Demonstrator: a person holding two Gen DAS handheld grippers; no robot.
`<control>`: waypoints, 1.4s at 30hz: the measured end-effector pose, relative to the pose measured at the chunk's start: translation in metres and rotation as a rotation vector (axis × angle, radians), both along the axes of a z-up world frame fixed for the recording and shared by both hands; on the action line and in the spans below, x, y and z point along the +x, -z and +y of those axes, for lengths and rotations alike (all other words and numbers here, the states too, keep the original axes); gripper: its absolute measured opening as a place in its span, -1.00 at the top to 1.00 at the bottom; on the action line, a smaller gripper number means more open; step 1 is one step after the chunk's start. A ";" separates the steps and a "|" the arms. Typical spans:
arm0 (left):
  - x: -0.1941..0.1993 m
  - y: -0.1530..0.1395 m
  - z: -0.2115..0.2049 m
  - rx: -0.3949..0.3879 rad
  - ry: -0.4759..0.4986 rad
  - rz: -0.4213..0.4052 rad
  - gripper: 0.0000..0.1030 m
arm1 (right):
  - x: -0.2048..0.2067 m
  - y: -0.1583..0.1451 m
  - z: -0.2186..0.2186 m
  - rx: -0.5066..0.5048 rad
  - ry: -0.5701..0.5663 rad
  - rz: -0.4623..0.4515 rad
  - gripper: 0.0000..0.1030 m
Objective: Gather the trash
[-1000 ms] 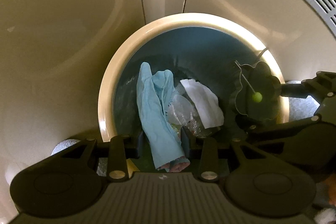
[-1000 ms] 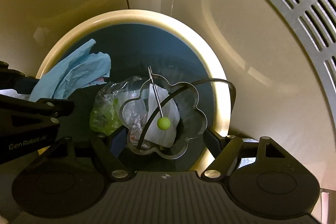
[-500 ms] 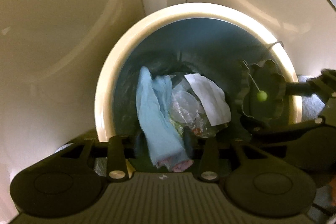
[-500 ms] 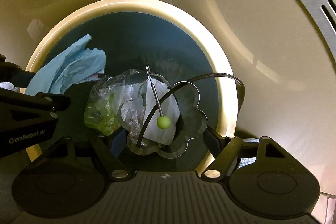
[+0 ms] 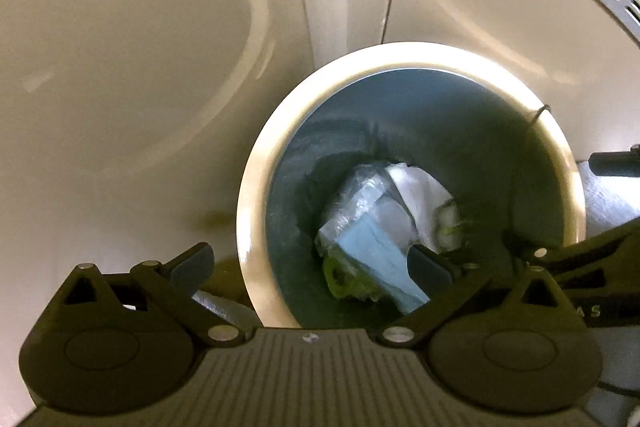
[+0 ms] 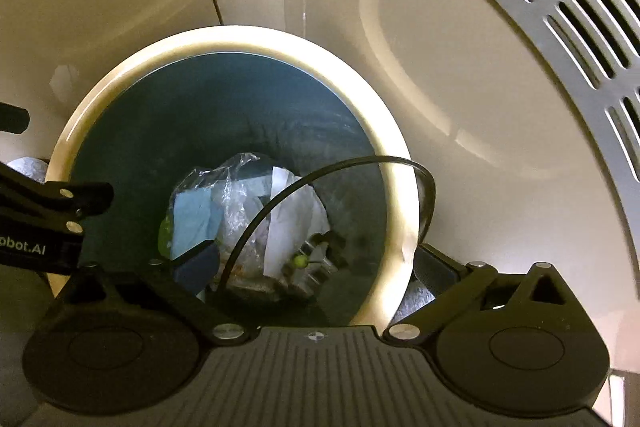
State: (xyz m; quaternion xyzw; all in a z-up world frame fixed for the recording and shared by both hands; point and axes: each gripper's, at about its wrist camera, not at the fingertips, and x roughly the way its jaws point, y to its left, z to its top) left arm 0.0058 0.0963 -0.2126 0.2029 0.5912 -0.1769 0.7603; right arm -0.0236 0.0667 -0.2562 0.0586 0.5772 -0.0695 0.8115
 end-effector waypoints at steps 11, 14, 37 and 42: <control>-0.016 -0.041 0.006 -0.047 -0.007 -0.060 -0.99 | -0.031 -0.051 -0.003 -0.003 0.052 -0.098 -1.00; -0.027 -0.051 0.007 -0.061 -0.031 -0.090 -0.99 | -0.044 -0.067 0.000 -0.021 0.053 -0.138 -1.00; -0.062 -0.081 0.038 -0.108 -0.085 -0.133 -0.99 | -0.107 -0.126 0.039 -0.170 0.031 -0.291 -1.00; -0.064 -0.083 0.034 -0.057 -0.076 -0.171 -0.99 | -0.111 -0.138 0.039 -0.158 0.028 -0.299 -1.00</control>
